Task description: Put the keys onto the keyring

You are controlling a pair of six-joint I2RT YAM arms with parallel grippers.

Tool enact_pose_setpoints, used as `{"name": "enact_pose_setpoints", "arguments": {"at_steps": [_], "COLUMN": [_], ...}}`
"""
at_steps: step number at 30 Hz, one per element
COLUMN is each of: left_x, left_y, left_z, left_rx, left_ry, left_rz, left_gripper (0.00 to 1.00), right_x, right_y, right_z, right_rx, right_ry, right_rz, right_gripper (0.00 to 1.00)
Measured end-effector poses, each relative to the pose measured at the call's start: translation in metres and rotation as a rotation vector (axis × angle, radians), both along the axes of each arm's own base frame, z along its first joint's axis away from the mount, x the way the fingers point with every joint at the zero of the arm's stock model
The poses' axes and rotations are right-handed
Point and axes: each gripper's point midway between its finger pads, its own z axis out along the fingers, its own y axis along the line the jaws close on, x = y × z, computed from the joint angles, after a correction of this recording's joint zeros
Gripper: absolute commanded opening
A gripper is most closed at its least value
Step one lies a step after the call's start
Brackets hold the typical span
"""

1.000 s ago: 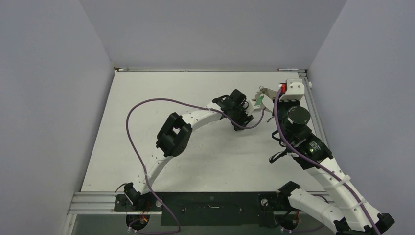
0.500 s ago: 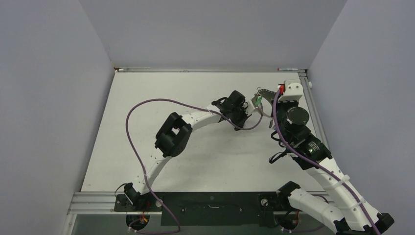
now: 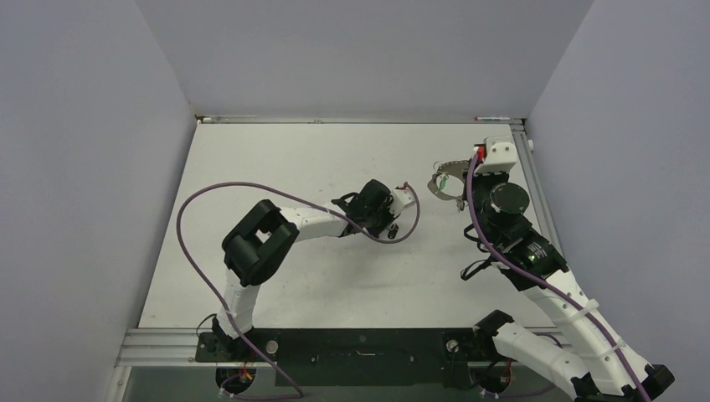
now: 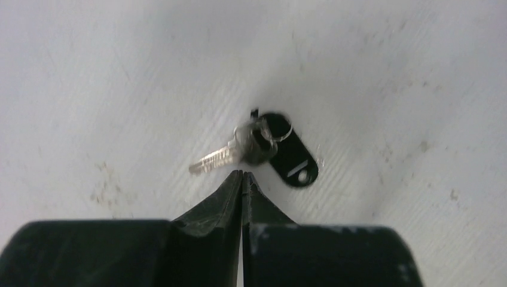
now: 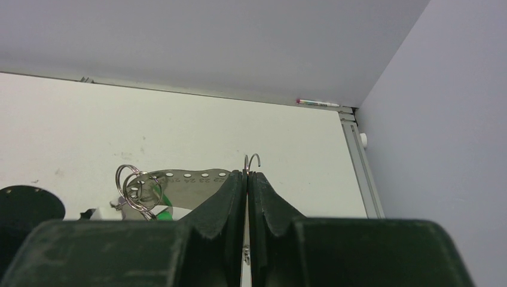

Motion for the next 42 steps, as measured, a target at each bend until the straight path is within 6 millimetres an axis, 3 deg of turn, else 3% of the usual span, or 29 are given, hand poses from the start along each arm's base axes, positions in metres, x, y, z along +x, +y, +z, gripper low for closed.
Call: {"name": "enact_pose_setpoints", "arguments": {"at_steps": [8, 13, 18, 22, 32, 42], "left_x": [-0.035, -0.053, -0.042, -0.026, 0.004, 0.004], "left_y": [0.062, 0.087, 0.073, 0.047, -0.018, -0.024], "left_z": [-0.003, 0.008, 0.036, 0.053, 0.055, 0.027], "left_rx": [0.072, 0.092, 0.047, 0.029, 0.077, 0.201], "left_ry": [-0.017, -0.017, -0.077, -0.138, -0.215, -0.184], "left_rz": [0.192, 0.226, 0.186, 0.105, -0.086, -0.195], "left_gripper": [0.00, 0.25, 0.45, 0.53, 0.50, 0.46], "right_x": [0.000, 0.000, 0.000, 0.000, 0.000, 0.000], "right_y": [0.003, 0.005, 0.005, 0.005, 0.004, 0.002], "right_z": [-0.001, -0.002, -0.004, -0.004, -0.003, -0.002], "right_rx": [0.002, 0.001, 0.002, 0.002, 0.002, 0.004], "right_ry": [0.002, 0.005, 0.008, 0.008, 0.006, 0.003], "right_rz": [0.016, 0.024, 0.026, 0.026, 0.022, 0.014], "right_gripper": [0.05, 0.05, 0.05, 0.05, 0.05, 0.05]}}
